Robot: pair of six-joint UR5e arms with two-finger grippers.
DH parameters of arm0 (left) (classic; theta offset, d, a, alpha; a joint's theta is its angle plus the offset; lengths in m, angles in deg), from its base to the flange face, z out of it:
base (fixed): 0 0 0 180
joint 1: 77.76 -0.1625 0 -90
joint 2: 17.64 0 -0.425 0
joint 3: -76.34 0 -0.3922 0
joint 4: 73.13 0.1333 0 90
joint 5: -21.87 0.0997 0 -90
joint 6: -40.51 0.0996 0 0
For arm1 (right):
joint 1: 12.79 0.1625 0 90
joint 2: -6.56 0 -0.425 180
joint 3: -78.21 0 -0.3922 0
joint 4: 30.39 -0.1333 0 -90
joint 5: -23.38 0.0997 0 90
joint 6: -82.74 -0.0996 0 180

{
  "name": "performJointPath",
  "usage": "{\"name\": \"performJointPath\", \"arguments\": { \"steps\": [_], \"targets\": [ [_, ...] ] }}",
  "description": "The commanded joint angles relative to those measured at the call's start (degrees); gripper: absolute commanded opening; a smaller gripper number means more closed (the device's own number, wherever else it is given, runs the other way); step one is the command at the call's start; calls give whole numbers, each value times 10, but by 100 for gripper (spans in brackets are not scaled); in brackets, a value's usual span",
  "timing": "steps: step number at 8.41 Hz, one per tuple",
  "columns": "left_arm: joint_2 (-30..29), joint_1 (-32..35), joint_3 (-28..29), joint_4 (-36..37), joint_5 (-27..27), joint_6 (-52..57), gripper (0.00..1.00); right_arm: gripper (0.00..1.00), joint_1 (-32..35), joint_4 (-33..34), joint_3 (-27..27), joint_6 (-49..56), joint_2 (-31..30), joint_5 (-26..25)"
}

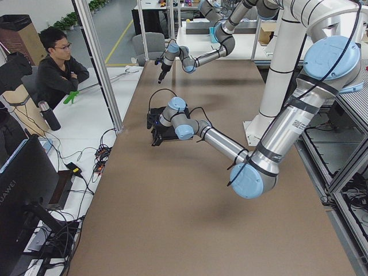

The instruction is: Fold clothes

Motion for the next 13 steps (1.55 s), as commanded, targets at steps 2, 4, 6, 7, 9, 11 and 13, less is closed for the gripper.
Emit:
{"name": "performJointPath", "arguments": {
  "steps": [2, 4, 6, 7, 9, 11, 13],
  "targets": [
    [173, 147, -77, 30, -42, 354, 94, 95, 127, 9, 0, 348, -91, 13],
    [243, 214, -75, 24, -34, 521, 94, 95, 185, 9, 1, 496, -118, 9],
    [297, 274, -71, -13, -36, 638, 94, 95, 243, 1, -1, 597, -150, -16],
    [324, 296, -73, -25, -39, 681, 94, 95, 265, 1, -5, 639, -164, -16],
    [362, 314, -72, -66, -33, 732, 94, 95, 288, 1, -15, 662, -184, -15],
    [357, 313, -60, -61, -8, 729, 94, 95, 287, 3, -21, 659, -187, -16],
    [359, 313, -67, -65, -9, 731, 94, 95, 287, 2, -27, 655, -193, -16]
  ]
}}
